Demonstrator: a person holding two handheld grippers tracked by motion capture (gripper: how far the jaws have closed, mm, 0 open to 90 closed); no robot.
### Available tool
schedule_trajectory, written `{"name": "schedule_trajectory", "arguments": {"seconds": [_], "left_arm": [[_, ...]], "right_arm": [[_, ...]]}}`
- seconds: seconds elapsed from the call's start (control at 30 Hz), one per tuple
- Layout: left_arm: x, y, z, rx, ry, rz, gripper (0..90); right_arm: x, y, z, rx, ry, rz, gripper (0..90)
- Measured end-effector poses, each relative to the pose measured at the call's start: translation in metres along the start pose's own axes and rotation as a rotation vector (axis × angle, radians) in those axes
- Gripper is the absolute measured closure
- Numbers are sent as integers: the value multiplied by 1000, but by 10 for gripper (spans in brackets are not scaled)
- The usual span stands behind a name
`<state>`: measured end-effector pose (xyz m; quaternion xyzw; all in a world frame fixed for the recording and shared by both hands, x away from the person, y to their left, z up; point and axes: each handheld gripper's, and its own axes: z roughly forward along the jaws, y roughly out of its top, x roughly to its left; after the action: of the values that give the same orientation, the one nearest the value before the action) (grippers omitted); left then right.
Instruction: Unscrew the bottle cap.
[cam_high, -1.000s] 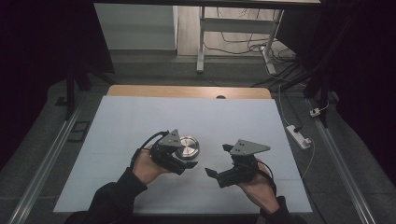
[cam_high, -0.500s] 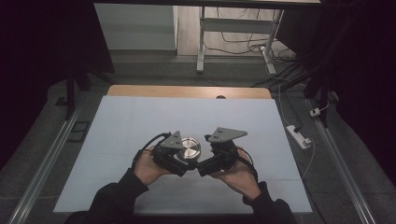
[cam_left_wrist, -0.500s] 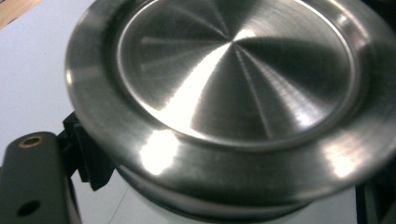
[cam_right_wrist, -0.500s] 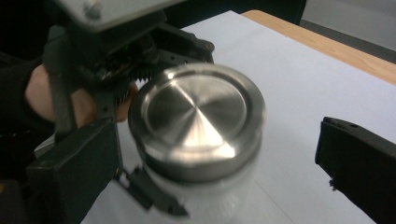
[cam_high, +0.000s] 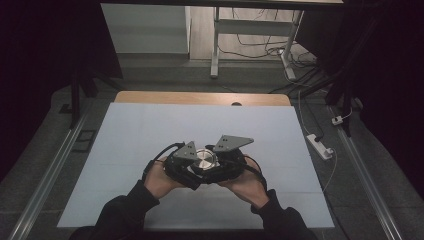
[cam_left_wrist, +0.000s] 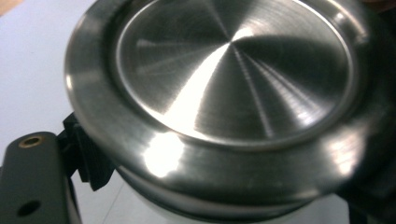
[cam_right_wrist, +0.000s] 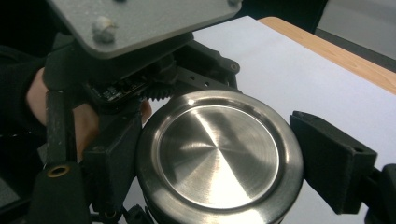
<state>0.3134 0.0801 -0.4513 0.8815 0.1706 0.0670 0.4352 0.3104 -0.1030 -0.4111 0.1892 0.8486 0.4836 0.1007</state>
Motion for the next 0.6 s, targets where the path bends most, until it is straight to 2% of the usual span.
{"name": "schedule_trajectory", "arguments": {"seconds": [0.1, 0.2, 0.33, 0.43, 0.5, 0.57, 0.6], "left_arm": [[-1, 1, -2, -5, -46, 26, 153], [-3, 3, -6, -16, -100, 56, 153], [-6, 6, -9, -30, -205, 109, 153], [-10, 7, -10, -46, -276, 135, 153], [-12, 8, -8, -44, -290, 150, 153], [-12, 9, -8, -46, -277, 144, 153], [-12, 9, -9, -44, -257, 138, 153]], "right_arm": [[-2, 1, -3, 4, 52, -18, 196], [-6, 2, -9, -8, 136, -47, 197], [-11, 3, -17, -20, 276, -85, 197], [-14, 1, -21, -53, 389, -141, 196], [-18, -2, -22, -68, 464, -148, 193], [-19, -4, -22, -77, 476, -143, 163], [-19, -4, -22, -75, 464, -125, 100]]}}
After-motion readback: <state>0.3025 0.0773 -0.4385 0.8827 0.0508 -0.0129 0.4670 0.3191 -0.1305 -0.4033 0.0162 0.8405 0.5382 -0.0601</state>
